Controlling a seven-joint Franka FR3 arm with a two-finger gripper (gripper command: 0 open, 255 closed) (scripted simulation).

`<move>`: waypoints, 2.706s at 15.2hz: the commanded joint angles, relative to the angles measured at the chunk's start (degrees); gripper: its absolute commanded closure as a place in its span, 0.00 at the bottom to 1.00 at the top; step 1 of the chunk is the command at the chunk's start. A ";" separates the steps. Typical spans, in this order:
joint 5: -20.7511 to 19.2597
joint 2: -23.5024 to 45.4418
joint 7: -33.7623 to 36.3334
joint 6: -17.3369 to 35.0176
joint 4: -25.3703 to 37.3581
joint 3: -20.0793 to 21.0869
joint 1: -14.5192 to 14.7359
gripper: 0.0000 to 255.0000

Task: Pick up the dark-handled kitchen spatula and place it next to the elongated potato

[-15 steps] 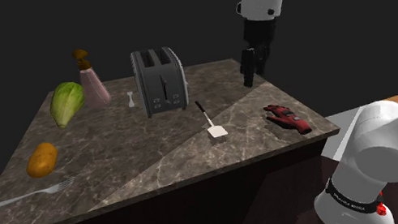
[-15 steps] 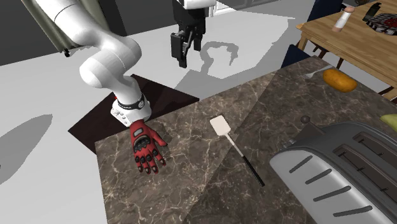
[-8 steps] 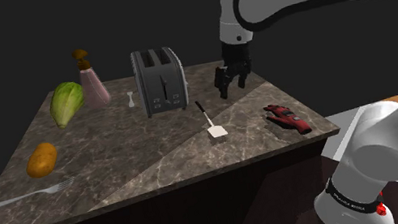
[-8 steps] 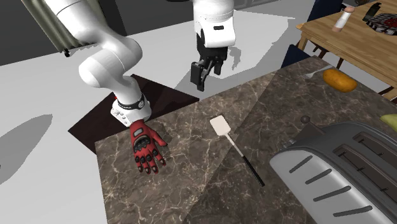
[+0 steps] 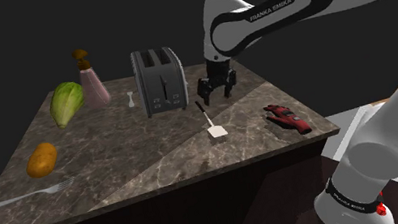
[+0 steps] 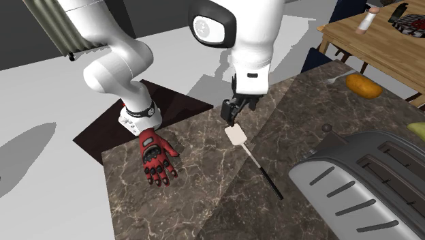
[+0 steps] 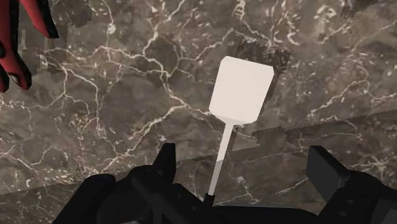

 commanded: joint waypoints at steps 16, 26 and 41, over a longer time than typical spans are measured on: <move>-6.25 21.41 14.06 17.85 4.63 -0.49 -3.54 0.00; -6.25 21.41 14.05 17.84 4.64 -0.49 -3.54 1.00; -5.23 18.26 13.21 12.67 6.73 -0.40 -3.60 1.00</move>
